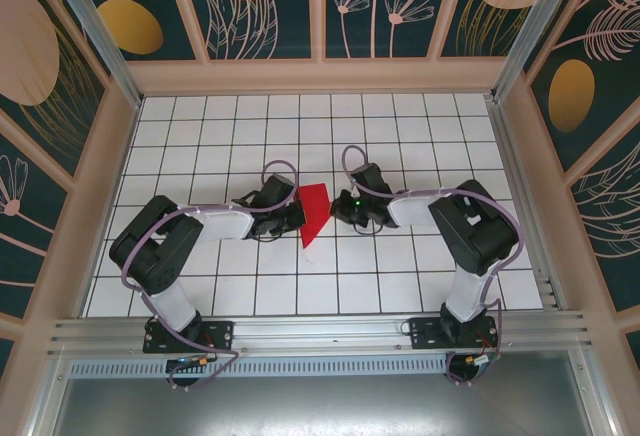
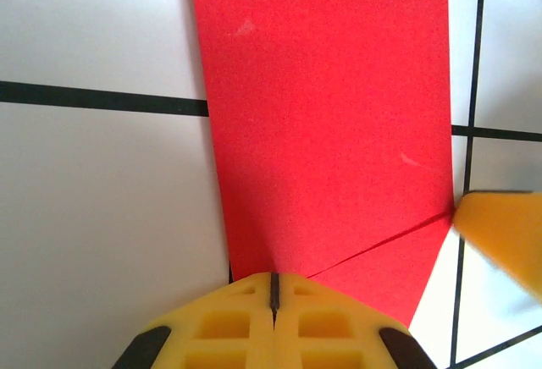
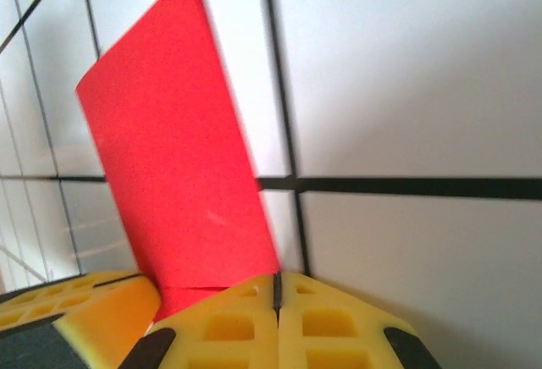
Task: Fold a paper plane with a square sheet of paper (pick it up from the middle)
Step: Third fold the triangle at the center of the table.
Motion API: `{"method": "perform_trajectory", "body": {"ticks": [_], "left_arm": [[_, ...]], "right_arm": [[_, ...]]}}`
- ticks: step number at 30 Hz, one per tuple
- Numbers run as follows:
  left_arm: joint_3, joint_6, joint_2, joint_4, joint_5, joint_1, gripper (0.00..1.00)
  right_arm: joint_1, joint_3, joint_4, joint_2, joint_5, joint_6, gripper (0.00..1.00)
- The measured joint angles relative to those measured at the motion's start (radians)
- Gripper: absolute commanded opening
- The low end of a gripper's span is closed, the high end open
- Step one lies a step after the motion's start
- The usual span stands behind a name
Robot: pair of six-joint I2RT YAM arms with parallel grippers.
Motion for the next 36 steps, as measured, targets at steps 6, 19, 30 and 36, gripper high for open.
{"method": "perform_trajectory", "body": {"ticks": [6, 19, 30, 36], "left_arm": [[0.002, 0.011, 0.000, -0.001, 0.000, 0.000, 0.00], [0.012, 0.015, 0.004, -0.016, 0.000, 0.000, 0.00], [0.012, 0.019, 0.007, -0.018, -0.003, 0.000, 0.00], [0.012, 0.032, 0.010, -0.018, -0.011, -0.004, 0.00]], "right_arm": [[-0.009, -0.005, -0.010, -0.072, 0.037, -0.018, 0.00], [0.121, 0.064, -0.011, 0.033, -0.001, -0.033, 0.00], [0.094, 0.005, 0.028, 0.022, -0.004, -0.010, 0.00], [0.036, -0.054, -0.020, -0.060, 0.047, 0.013, 0.00]]}}
